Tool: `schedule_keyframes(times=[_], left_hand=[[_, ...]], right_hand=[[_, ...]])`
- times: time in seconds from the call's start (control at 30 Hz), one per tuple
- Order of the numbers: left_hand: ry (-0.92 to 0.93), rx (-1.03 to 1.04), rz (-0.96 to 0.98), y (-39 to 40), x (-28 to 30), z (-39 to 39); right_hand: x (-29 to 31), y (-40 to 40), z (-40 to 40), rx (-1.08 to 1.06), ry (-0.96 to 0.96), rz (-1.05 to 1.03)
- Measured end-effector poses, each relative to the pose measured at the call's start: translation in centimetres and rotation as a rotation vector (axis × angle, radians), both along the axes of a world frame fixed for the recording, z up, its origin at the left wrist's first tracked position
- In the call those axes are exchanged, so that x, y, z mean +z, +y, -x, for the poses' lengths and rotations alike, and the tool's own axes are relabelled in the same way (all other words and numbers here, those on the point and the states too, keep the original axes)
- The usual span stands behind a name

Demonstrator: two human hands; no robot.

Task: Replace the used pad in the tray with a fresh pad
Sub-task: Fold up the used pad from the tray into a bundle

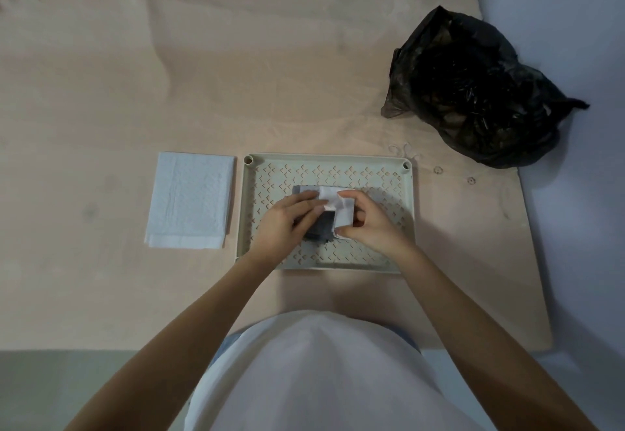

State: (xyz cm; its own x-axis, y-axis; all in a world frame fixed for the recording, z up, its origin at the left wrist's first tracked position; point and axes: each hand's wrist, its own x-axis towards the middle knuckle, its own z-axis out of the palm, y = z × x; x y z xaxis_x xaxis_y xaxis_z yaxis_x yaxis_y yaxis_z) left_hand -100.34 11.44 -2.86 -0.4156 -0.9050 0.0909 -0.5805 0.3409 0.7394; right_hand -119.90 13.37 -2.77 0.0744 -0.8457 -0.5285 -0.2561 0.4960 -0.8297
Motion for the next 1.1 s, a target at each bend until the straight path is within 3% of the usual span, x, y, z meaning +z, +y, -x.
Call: schedule_keyframes(times=[0.07, 0.13, 0.33, 0.53, 0.7, 0.8, 0.97, 1.1], left_hand=[[0.057, 0.07, -0.009, 0.4, 0.1, 0.5], [0.026, -0.01, 0.079, 0.8, -0.5, 0.7], [-0.304, -0.375, 0.249, 0.7, -3.6, -1.3], [-0.392, -0.479, 0.353, 0.1, -4.3, -2.2], [-0.348, -0.473, 0.354, 0.0, -4.1, -2.1], [-0.257, -0.363, 0.375, -0.4, -3.7, -1.3], [-0.333, -0.415, 0.401, -0.5, -4.3, -1.2], [-0.378, -0.475, 0.402, -0.8, -4.5, -1.7]], right_hand=[[-0.2, 0.0, -0.1, -0.005, 0.014, 0.018], [-0.5, 0.0, -0.1, -0.004, 0.04, 0.033], [-0.7, 0.3, 0.5, 0.062, 0.263, 0.171], [-0.8, 0.5, 2.0, 0.38, 0.503, 0.352], [-0.6, 0.1, 3.0, 0.586, 0.702, 0.475], [-0.3, 0.2, 2.9, 0.633, 0.697, 0.479], [-1.0, 0.5, 2.8, 0.804, 0.946, 0.589], [-1.3, 0.8, 3.0, 0.87, 1.019, 0.714]])
